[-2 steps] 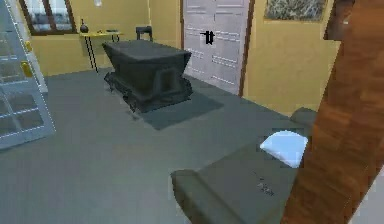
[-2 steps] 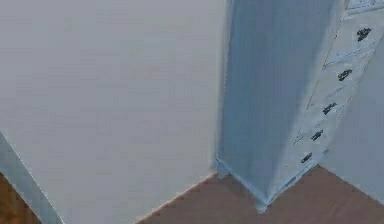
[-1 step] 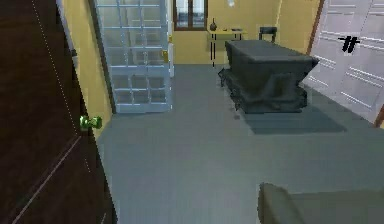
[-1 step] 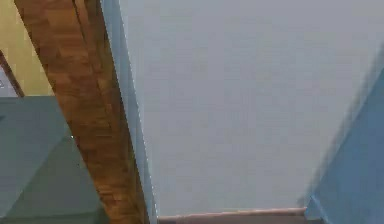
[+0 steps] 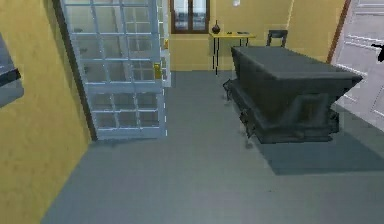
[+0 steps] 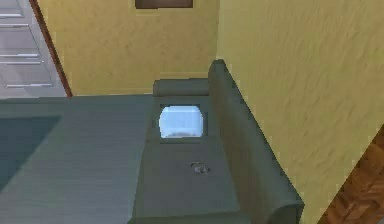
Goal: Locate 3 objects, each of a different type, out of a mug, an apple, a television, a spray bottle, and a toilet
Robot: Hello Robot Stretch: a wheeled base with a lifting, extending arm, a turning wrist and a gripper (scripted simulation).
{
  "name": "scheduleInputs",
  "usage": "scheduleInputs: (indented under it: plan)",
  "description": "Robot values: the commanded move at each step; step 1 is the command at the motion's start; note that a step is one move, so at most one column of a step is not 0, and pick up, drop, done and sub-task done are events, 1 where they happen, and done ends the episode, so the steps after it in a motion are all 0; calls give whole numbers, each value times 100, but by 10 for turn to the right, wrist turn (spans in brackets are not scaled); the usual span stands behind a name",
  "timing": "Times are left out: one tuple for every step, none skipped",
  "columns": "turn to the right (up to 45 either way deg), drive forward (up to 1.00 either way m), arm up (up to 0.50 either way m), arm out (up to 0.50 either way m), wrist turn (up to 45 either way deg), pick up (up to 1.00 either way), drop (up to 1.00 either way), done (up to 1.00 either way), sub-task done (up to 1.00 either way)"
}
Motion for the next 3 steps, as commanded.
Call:
scheduleInputs:
  plan:
    - [-150, 0, 0, 0, 0, 0, 0, 0, 0]
    - [0, 35, 0, 0, 0, 0, 0, 0, 0]
    - [-450, 0, 0, 0, 0, 0, 0, 0, 0]
